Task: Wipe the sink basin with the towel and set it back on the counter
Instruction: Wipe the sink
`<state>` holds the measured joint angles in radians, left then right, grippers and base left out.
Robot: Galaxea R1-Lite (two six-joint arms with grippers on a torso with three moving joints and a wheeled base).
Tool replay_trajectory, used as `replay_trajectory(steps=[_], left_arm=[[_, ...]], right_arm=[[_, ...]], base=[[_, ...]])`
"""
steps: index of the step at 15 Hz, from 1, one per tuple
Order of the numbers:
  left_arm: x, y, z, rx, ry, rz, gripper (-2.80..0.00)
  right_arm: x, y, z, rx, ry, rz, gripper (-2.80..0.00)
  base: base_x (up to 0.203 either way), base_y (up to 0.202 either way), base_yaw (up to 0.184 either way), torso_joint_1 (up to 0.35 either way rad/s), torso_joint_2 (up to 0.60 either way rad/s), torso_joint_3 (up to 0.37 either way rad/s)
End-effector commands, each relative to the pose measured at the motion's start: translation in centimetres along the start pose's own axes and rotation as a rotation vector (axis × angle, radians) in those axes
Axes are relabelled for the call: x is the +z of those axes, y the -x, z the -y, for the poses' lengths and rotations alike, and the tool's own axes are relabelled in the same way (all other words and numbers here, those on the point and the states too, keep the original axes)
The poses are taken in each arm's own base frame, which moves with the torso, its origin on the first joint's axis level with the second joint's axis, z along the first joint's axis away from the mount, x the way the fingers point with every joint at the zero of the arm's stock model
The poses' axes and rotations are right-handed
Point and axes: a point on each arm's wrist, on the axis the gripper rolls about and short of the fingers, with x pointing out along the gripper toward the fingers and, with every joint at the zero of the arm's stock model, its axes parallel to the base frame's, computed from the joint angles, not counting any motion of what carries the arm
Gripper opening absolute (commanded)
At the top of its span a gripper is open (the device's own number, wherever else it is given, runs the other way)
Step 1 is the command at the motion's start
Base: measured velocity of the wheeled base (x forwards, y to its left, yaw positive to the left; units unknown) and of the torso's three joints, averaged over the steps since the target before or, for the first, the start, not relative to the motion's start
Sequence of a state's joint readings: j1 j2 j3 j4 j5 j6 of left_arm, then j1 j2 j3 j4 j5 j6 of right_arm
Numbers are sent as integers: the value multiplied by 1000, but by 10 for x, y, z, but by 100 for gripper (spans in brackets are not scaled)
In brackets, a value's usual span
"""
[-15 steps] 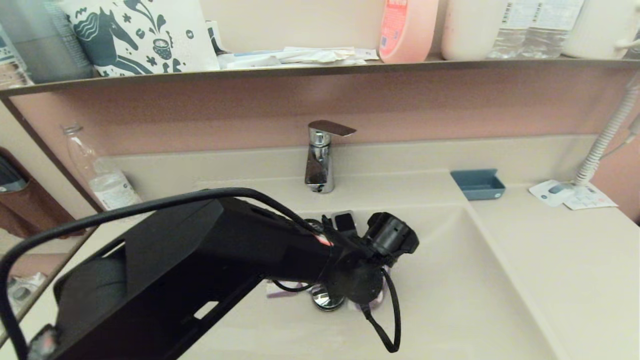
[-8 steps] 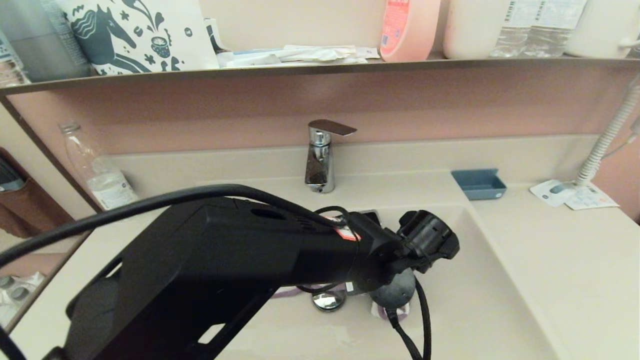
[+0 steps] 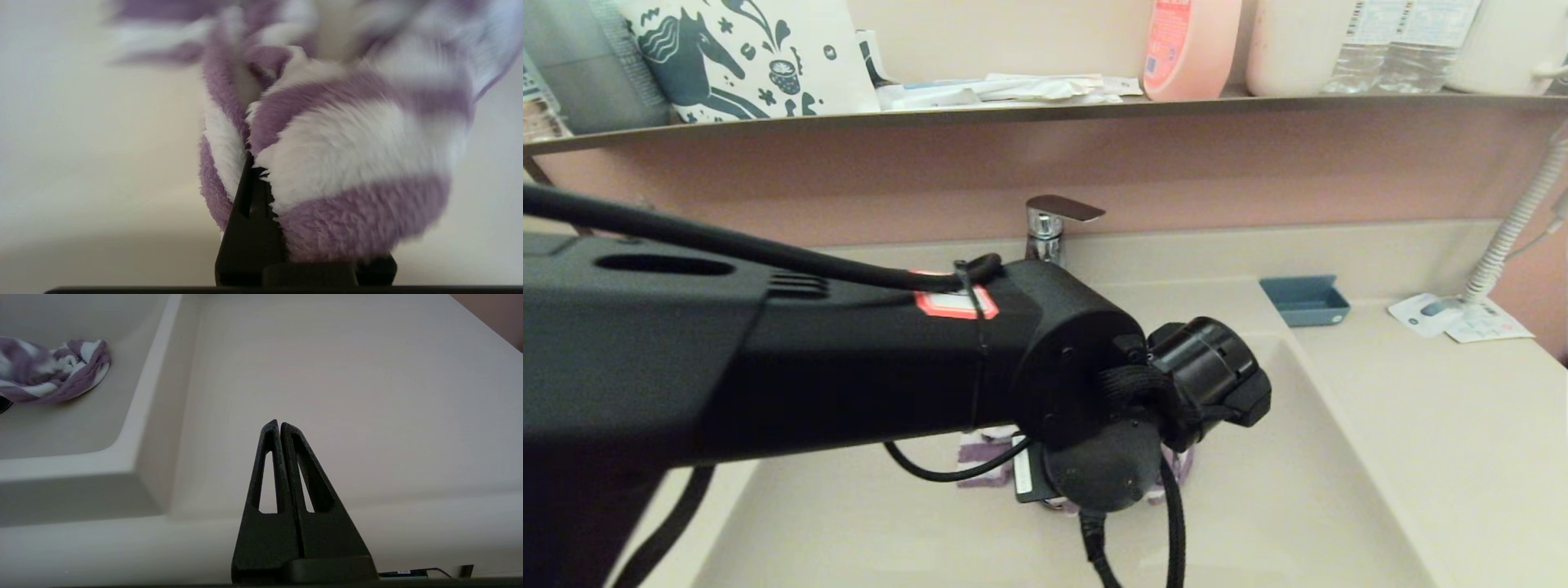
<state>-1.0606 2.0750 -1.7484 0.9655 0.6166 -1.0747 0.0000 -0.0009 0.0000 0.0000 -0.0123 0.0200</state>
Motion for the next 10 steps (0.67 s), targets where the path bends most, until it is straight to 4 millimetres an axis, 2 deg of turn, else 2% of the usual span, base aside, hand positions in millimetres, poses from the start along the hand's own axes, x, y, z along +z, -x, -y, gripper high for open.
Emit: replay_trajectory(steps=[1,5,7,8,10], left_arm=[[-2,32,-41,29,4,16,-280],[15,52,-104,50,98,100,-280],[27,64,-136,-26,139,190,-280],[34,63,-146,-77,163,268,-280],[45,49,-160,-130,173,427,-280]], right_arm=[[0,0,0,0,0,-1,-280],[0,0,0,0,0,-1,-280],[0,0,0,0,0,-1,-280],[0,0,0,0,0,-1,-280],[0,0,0,0,0,-1,-280]], base=[[0,0,0,0,0,0],[0,0,0,0,0,0],[0,0,0,0,0,0],[0,0,0,0,0,0],[0,0,0,0,0,0]])
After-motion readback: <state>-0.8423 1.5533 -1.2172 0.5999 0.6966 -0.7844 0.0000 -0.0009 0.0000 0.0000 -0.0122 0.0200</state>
